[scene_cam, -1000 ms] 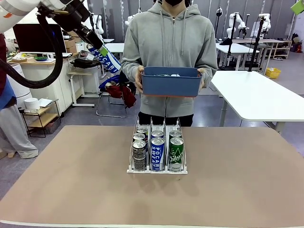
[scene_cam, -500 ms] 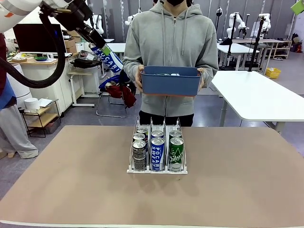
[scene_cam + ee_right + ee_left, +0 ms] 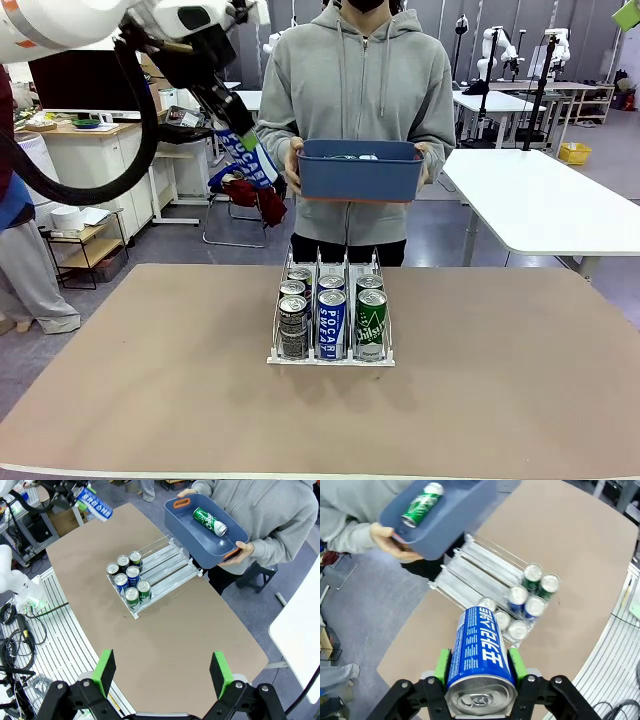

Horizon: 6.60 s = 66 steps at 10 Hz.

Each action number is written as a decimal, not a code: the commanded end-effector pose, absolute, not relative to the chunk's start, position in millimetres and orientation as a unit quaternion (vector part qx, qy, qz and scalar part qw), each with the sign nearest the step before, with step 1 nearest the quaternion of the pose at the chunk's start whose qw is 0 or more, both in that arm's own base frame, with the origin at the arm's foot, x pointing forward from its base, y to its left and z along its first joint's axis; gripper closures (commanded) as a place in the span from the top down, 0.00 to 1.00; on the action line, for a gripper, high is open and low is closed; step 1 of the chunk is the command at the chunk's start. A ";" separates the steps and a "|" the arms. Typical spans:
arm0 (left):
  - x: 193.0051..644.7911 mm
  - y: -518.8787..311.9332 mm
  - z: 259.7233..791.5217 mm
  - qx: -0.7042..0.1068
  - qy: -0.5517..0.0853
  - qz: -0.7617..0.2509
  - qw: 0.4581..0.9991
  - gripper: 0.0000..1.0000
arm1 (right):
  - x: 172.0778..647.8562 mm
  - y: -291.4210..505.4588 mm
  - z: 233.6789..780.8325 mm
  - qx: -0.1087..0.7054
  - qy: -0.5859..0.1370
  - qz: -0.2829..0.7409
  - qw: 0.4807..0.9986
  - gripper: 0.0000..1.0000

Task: Fill the beverage cans into the dispenser.
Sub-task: Place the picked Ionic drink in the line of the Automatic Can Dispenser with the same cans.

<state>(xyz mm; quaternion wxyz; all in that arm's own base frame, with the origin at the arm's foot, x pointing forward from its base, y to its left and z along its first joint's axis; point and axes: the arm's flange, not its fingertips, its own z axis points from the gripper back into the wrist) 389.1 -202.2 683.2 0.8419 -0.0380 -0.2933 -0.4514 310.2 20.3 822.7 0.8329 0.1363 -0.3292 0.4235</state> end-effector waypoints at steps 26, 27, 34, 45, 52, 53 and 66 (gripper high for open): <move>296.4 -331.4 560.2 0.012 -0.240 -0.604 0.760 0.18 | 308.2 22.0 818.6 0.146 -0.335 0.424 0.828 1.00; 301.4 -332.2 552.7 0.007 -0.231 -0.596 0.769 0.57 | 308.2 22.0 818.6 0.146 -0.335 0.424 0.828 1.00; 330.3 -353.0 501.2 0.016 -0.195 -0.581 0.790 0.57 | 308.2 22.0 818.6 0.146 -0.335 0.424 0.828 1.00; 347.9 -362.5 473.2 0.000 -0.156 -0.589 0.793 0.57 | 308.2 22.0 818.6 0.146 -0.335 0.424 0.828 1.00; 389.2 -360.2 444.9 -0.001 -0.152 -0.537 0.830 0.57 | 308.2 22.0 818.6 0.146 -0.335 0.424 0.828 1.00; 393.1 -360.8 444.1 -0.003 -0.160 -0.533 0.831 0.57 | 308.2 22.0 818.6 0.146 -0.335 0.424 0.828 1.00; 442.1 -369.4 400.9 0.001 -0.113 -0.521 0.846 0.57 | 308.2 22.0 818.6 0.146 -0.335 0.424 0.828 1.00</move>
